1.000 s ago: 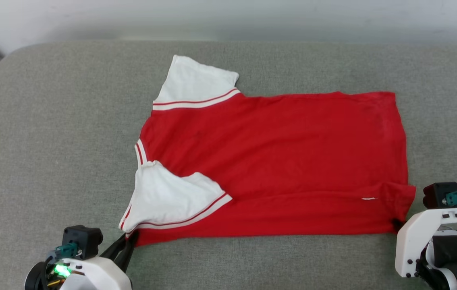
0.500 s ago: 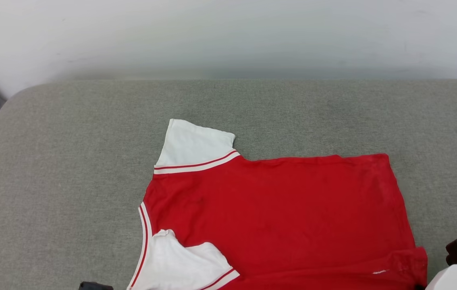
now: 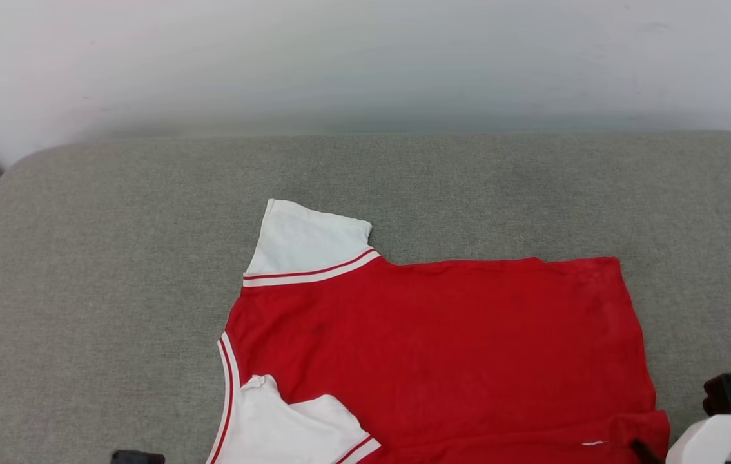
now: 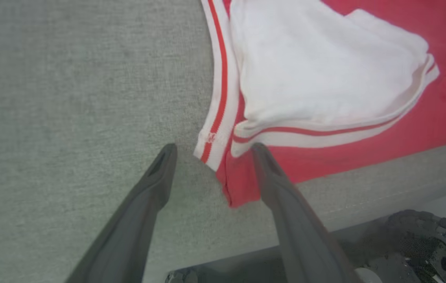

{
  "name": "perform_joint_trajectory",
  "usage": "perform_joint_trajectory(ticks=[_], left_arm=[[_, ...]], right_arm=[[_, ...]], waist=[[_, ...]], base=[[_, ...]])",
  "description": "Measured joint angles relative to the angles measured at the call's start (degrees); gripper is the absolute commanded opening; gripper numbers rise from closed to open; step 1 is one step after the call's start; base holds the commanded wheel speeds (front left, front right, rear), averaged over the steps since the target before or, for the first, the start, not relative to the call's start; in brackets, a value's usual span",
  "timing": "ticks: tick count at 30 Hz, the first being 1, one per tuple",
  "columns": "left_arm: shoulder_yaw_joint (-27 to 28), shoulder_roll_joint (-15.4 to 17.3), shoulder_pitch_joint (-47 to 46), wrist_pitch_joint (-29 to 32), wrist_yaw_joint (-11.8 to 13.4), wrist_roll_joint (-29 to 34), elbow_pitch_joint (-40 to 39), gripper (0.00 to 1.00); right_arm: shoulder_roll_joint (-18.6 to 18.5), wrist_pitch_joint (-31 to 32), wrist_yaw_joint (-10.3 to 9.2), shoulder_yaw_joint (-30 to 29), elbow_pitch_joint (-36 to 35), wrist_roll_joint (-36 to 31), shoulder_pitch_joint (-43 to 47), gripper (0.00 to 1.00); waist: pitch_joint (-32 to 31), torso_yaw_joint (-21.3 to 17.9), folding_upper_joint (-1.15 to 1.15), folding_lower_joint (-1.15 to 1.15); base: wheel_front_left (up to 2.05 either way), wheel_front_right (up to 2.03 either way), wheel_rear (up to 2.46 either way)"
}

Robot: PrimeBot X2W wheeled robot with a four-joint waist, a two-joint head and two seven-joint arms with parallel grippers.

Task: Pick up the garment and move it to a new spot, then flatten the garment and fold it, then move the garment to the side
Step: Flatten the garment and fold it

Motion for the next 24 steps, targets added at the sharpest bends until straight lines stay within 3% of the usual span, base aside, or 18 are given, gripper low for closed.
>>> perform_joint_trajectory(ticks=[6, 12, 15, 21, 24], left_arm=[[3.91, -0.97, -1.05, -6.32, 0.48, -1.03, -0.99, 1.00], [7.34, -1.03, -2.63, -16.77, 0.15, 2.30, -2.77, 1.00], [9.57, -1.86, -3.34, -18.96, 0.57, 5.20, -4.14, 1.00], [16.08, -6.58, -3.57, -19.47, 0.37, 12.10, -9.45, 1.00], [19.89, -9.44, -3.15, -19.56, -1.01, 16.11, -11.93, 1.00]], right_arm=[[-0.03, -5.06, 0.00, -0.21, -1.31, 1.78, -2.09, 1.00], [-0.16, -14.58, 0.00, 0.24, -3.33, 3.13, -4.63, 1.00], [-0.33, -20.58, 0.00, 1.54, -4.25, 3.53, -5.30, 1.00], [-0.44, -33.09, -0.01, 4.15, -5.01, 4.08, -6.19, 1.00], [-0.40, -38.28, -0.01, 5.34, -4.82, 4.00, -6.22, 1.00]], waist=[[-1.33, 0.05, 0.00, 0.00], [-3.76, -0.46, 0.00, 0.00], [-4.28, -0.89, 0.00, 0.00], [-4.34, -1.65, 0.00, 0.00], [-4.12, -2.09, 0.00, 0.00]], base=[[0.00, 0.00, 0.00], [0.00, 0.00, 0.00], [0.00, 0.00, 0.00], [0.00, 0.00, 0.00], [0.00, 0.00, 0.00]])
